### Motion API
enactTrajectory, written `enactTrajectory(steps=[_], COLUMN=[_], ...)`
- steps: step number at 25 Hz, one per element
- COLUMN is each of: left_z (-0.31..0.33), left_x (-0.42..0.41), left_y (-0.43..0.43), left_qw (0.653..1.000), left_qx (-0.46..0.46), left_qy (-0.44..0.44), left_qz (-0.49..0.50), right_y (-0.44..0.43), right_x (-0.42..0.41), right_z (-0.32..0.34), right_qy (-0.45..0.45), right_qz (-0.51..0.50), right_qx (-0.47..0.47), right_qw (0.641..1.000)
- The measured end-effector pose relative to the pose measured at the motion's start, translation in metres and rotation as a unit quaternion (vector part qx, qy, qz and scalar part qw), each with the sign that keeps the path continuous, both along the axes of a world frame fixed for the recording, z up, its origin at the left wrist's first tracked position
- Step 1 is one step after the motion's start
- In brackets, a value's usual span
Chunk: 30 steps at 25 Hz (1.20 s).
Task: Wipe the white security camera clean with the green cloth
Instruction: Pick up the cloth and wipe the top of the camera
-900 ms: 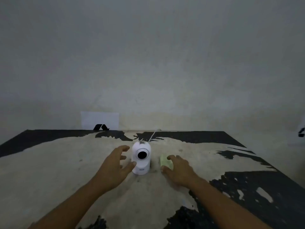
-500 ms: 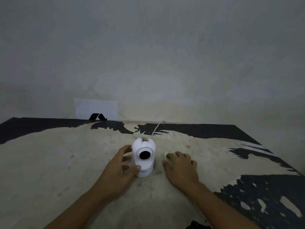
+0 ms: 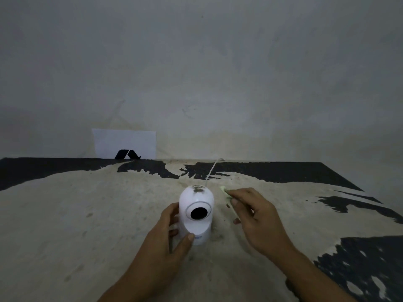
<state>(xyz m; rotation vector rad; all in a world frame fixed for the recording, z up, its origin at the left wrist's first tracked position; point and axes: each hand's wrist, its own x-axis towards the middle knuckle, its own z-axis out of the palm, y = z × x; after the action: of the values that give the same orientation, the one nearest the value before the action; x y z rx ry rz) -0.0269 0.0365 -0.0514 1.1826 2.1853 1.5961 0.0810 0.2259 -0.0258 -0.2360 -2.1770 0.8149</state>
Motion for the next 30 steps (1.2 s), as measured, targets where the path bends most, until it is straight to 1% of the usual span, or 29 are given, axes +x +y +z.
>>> enactTrajectory(steps=[1, 2, 4, 6, 9, 12, 14, 16, 18, 22, 24, 27, 28, 30], left_z=[0.000, 0.001, 0.000, 0.001, 0.002, 0.002, 0.002, 0.002, 0.002, 0.001, 0.001, 0.001, 0.001, 0.001], left_x=[-0.001, -0.003, -0.006, -0.008, -0.010, -0.010, -0.010, -0.010, -0.010, -0.012, -0.012, -0.011, -0.011, -0.012], left_y=[0.000, 0.001, 0.001, 0.002, 0.001, 0.002, 0.002, 0.002, 0.002, 0.004, 0.004, 0.003, 0.003, 0.004], left_qw=[1.000, 1.000, 1.000, 1.000, 1.000, 1.000, 0.999, 0.999, 0.999, 0.999, 0.999, 0.999, 0.999, 0.999], left_qx=[0.002, 0.007, 0.018, 0.015, 0.023, 0.020, 0.018, 0.018, 0.014, 0.009, 0.010, 0.014, 0.018, 0.021], left_qy=[-0.002, -0.006, -0.011, -0.010, -0.018, -0.019, -0.025, -0.029, -0.034, -0.040, -0.040, -0.040, -0.039, -0.041], left_qz=[0.001, 0.005, 0.010, 0.010, 0.008, 0.006, 0.009, 0.010, 0.011, 0.011, 0.013, 0.007, 0.006, 0.008], right_y=[-0.005, -0.010, -0.017, -0.021, -0.022, -0.016, -0.008, 0.000, -0.001, -0.017, -0.010, 0.001, 0.001, -0.008], right_x=[0.001, 0.001, 0.000, -0.002, -0.003, -0.006, -0.010, -0.013, -0.012, -0.008, -0.012, -0.017, -0.015, -0.011], right_z=[0.006, 0.011, 0.014, 0.010, 0.005, 0.003, 0.000, -0.005, -0.006, 0.000, -0.004, -0.009, -0.009, -0.003], right_qy=[0.017, 0.031, 0.033, -0.002, -0.056, -0.071, -0.071, -0.062, -0.056, -0.048, -0.038, -0.030, -0.026, -0.029], right_qz=[0.026, 0.039, 0.036, 0.026, 0.029, 0.014, -0.003, -0.021, -0.017, 0.020, 0.008, -0.013, -0.009, 0.010], right_qx=[0.002, 0.032, 0.144, 0.234, 0.291, 0.345, 0.333, 0.283, 0.263, 0.318, 0.307, 0.240, 0.241, 0.280], right_qw=[1.000, 0.998, 0.988, 0.972, 0.955, 0.936, 0.940, 0.957, 0.963, 0.947, 0.951, 0.970, 0.970, 0.960])
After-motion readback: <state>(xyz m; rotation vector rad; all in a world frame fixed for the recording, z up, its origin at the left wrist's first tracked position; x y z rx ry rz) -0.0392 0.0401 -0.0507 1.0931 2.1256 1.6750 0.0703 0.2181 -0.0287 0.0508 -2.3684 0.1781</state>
